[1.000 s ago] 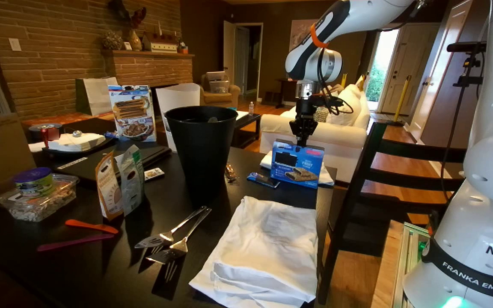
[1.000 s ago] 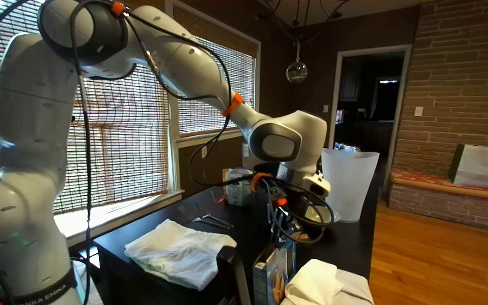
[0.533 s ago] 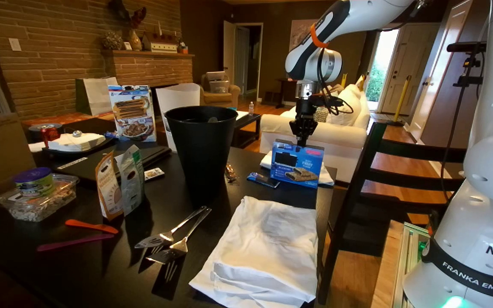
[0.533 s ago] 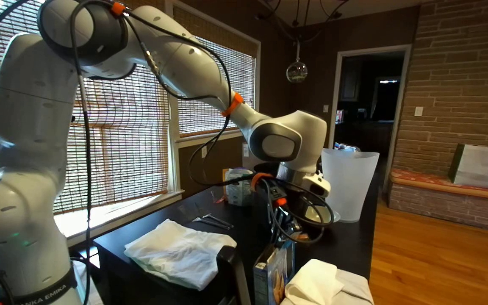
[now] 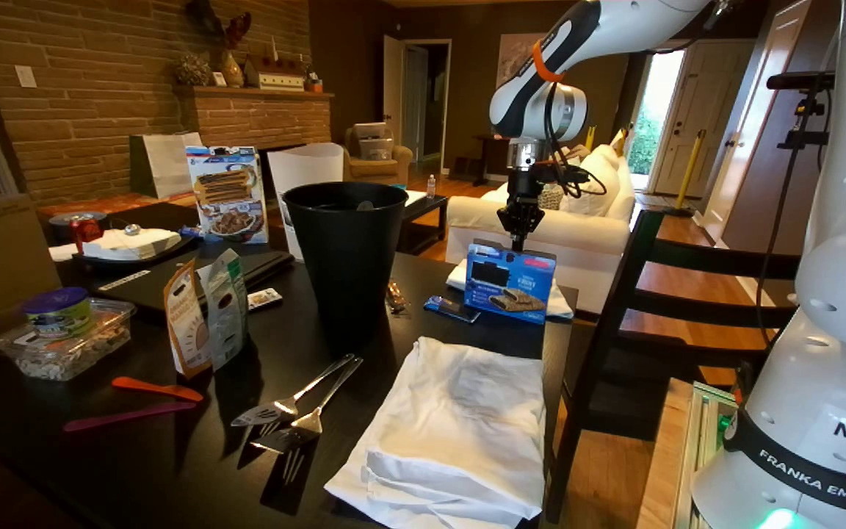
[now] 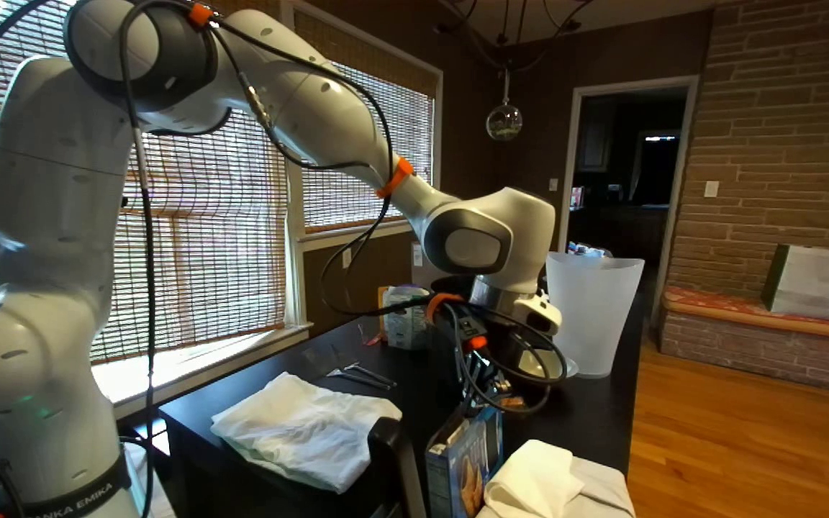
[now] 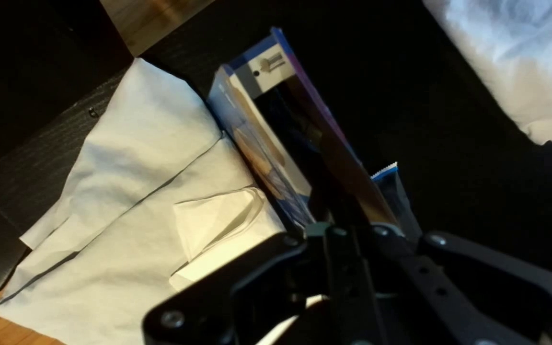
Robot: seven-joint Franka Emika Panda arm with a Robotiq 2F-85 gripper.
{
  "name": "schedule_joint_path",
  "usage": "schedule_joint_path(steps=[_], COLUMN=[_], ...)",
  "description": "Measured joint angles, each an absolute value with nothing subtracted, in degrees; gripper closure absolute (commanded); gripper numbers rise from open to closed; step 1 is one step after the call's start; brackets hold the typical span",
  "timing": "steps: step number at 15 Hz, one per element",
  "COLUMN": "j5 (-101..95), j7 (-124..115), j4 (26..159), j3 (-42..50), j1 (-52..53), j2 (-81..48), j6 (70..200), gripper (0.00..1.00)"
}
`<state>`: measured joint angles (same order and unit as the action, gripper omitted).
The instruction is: Put the left packet in the blue box
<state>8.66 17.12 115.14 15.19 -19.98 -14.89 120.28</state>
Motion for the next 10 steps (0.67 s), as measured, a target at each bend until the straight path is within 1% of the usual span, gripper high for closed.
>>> schedule_joint_path(steps=[10], j5=[8.66], j7=[16.22], j4=[115.14], j3=[15.16], j1=[-19.99], j2=[-14.89], j6=[120.28], gripper=[1.00])
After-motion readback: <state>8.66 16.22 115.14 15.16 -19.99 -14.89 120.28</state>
